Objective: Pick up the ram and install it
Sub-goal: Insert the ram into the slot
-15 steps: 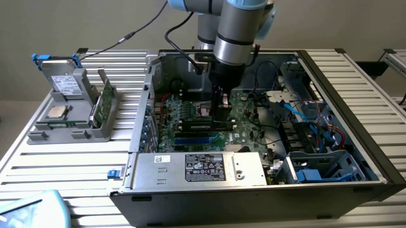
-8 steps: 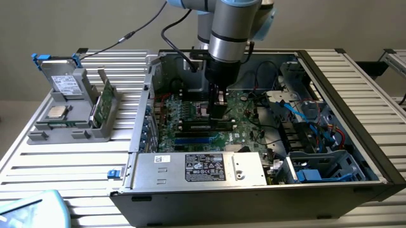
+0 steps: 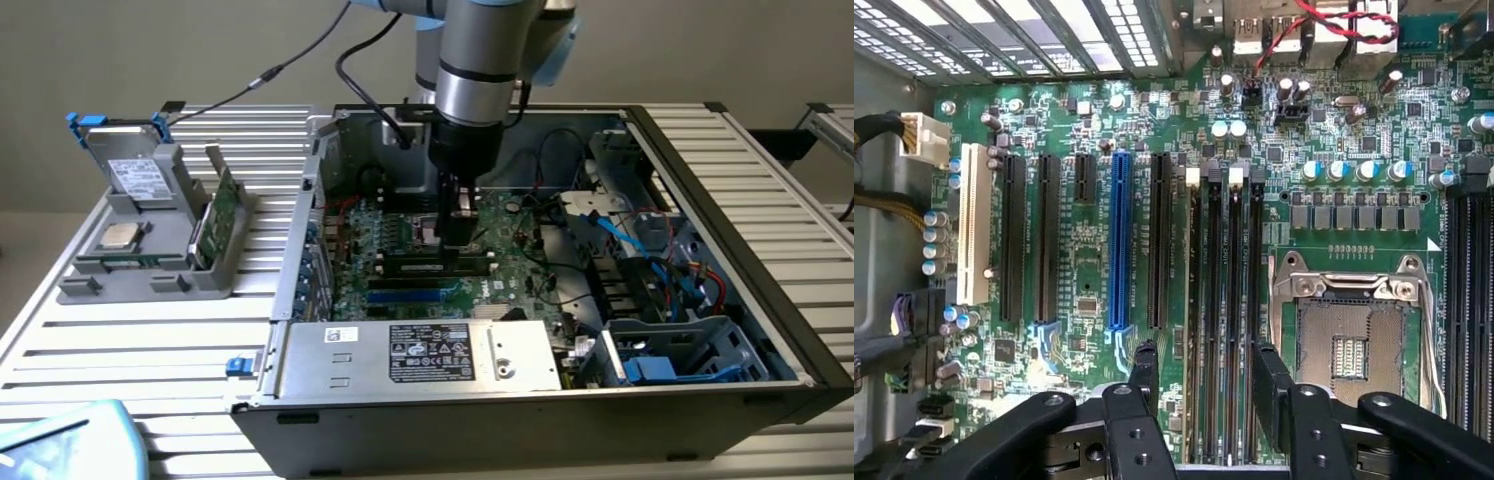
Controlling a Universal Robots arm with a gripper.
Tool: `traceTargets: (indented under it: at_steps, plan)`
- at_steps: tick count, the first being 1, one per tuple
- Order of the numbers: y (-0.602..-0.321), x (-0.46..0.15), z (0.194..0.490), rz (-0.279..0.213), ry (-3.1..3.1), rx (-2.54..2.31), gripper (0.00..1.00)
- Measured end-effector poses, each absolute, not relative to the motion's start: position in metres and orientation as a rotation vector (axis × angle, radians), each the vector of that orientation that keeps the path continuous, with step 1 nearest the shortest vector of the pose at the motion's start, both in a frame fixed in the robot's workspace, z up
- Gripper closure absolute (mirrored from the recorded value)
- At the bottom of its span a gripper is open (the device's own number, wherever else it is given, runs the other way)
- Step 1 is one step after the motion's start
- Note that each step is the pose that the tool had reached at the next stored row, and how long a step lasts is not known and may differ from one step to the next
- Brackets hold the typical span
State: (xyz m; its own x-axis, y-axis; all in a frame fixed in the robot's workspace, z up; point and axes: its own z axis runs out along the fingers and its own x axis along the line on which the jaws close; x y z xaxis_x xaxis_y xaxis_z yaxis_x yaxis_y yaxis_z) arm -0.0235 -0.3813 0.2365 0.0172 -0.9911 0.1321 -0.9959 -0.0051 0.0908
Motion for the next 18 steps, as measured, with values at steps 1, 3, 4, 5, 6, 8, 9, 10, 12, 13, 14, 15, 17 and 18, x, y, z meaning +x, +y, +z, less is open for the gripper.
traceTargets:
  at_steps: [1, 3, 4, 5, 6, 8, 9, 10, 12, 13, 14, 15, 17, 18]
  plan:
    - [-0.3812, -0.0247, 0.2384, 0.048, -2.097, 2.123, 0.49]
    - [-0.3812, -0.0279, 0.2423, 0.055, -2.099, 2.126, 0.49]
    - [-0.3812, -0.0297, 0.2443, 0.057, -2.100, 2.127, 0.49]
    - [-0.3812, -0.0314, 0.2459, 0.060, -2.100, 2.129, 0.49]
    - [-0.3812, -0.0330, 0.2461, 0.061, -2.099, 2.131, 0.49]
    - [-0.3812, -0.0338, 0.2461, 0.060, -2.098, 2.132, 0.49]
    - [-0.3812, -0.0338, 0.2461, 0.060, -2.098, 2.132, 0.49]
    - [-0.3812, -0.0339, 0.2462, 0.060, -2.098, 2.132, 0.49]
    - [-0.3812, -0.0340, 0.2462, 0.060, -2.098, 2.132, 0.49]
    - [-0.3812, -0.0341, 0.2462, 0.060, -2.098, 2.132, 0.49]
    - [-0.3812, -0.0342, 0.2462, 0.060, -2.098, 2.132, 0.49]
    - [-0.3812, -0.0342, 0.2462, 0.060, -2.098, 2.132, 0.49]
    - [-0.3812, -0.0343, 0.2462, 0.060, -2.098, 2.132, 0.49]
    - [-0.3812, -0.0343, 0.2462, 0.060, -2.098, 2.132, 0.49]
